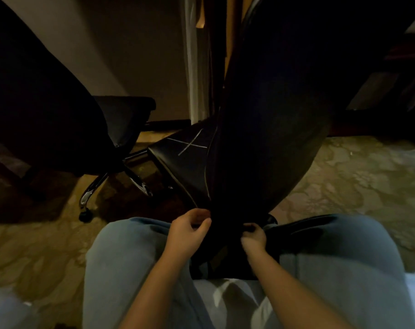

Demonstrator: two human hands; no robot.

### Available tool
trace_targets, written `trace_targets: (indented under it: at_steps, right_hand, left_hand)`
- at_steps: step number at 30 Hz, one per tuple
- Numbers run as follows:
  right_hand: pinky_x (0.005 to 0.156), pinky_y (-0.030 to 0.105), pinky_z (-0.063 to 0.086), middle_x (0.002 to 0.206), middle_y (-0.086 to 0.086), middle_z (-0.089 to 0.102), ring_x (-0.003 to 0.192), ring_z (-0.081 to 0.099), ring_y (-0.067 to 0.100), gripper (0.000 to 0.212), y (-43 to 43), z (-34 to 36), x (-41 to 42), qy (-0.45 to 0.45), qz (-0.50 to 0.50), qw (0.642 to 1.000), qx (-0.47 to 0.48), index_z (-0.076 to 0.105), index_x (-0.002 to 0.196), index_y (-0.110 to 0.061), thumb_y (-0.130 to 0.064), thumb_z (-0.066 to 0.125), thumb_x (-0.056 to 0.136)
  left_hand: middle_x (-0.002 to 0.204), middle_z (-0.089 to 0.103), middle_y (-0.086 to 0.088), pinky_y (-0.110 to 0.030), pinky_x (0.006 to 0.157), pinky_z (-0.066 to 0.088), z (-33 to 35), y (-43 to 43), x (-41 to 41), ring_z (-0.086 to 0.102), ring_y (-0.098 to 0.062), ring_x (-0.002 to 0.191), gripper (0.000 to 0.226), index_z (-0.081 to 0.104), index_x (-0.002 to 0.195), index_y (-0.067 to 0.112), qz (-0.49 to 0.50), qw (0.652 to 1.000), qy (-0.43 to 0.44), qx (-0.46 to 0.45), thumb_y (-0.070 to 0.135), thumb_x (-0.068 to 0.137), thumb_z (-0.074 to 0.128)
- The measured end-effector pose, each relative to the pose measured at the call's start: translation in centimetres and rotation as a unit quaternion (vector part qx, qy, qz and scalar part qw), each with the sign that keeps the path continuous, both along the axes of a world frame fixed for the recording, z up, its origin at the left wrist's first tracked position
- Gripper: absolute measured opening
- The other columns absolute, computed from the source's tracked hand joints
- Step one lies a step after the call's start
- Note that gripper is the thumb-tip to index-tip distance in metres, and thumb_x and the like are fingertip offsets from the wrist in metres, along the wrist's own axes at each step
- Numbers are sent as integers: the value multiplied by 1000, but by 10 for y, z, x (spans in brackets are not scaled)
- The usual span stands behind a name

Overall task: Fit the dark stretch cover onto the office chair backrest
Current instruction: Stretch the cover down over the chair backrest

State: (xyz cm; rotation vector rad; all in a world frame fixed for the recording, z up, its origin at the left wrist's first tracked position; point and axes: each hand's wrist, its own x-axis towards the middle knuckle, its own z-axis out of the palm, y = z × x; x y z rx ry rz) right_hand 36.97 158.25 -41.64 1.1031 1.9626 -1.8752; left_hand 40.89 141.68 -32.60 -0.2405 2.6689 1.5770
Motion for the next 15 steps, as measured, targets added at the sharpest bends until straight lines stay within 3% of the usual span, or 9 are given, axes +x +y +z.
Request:
trace_targets:
  at_steps: [3, 7, 11, 15]
  right_hand:
    - [55, 20, 43, 75, -4, 46, 63, 46, 9, 37, 19, 6, -11, 28, -37, 999, 27, 42, 76, -28, 6, 49, 90]
    - [78, 34, 45, 79, 1, 52, 86, 58, 29, 22, 4, 20, -2, 73, -21, 996, 45, 52, 87, -14, 8, 52, 87]
    - [73, 26, 43, 77, 1, 58, 86, 59, 28, 28, -18, 23, 18, 115, 94, 986, 81, 56, 82, -17, 11, 54, 79]
    - [65, 6, 44, 87, -1, 60, 87, 60, 16, 33, -32, 43, 29, 173, 257, 948, 76, 59, 93, -15, 15, 54, 79]
  left_hand:
    - [94, 69, 11, -10, 75, 50, -8, 1, 3, 63, 2, 91, 16, 67, 107, 20, -6, 1000, -12, -19, 19, 91, 63]
    - [91, 67, 13, -9, 71, 49, -8, 8, 0, 63, 0, 89, 15, 66, 106, 20, 24, 1000, -6, -18, 19, 91, 62]
    - [84, 65, 11, -7, 65, 44, -5, 18, 1, 60, 2, 78, 9, 61, 98, 22, 65, 997, 19, -45, 20, 90, 63]
    - [83, 65, 8, -16, 67, 47, -3, 19, 3, 60, -1, 77, 11, 58, 98, 21, 109, 993, 23, -27, 21, 89, 64]
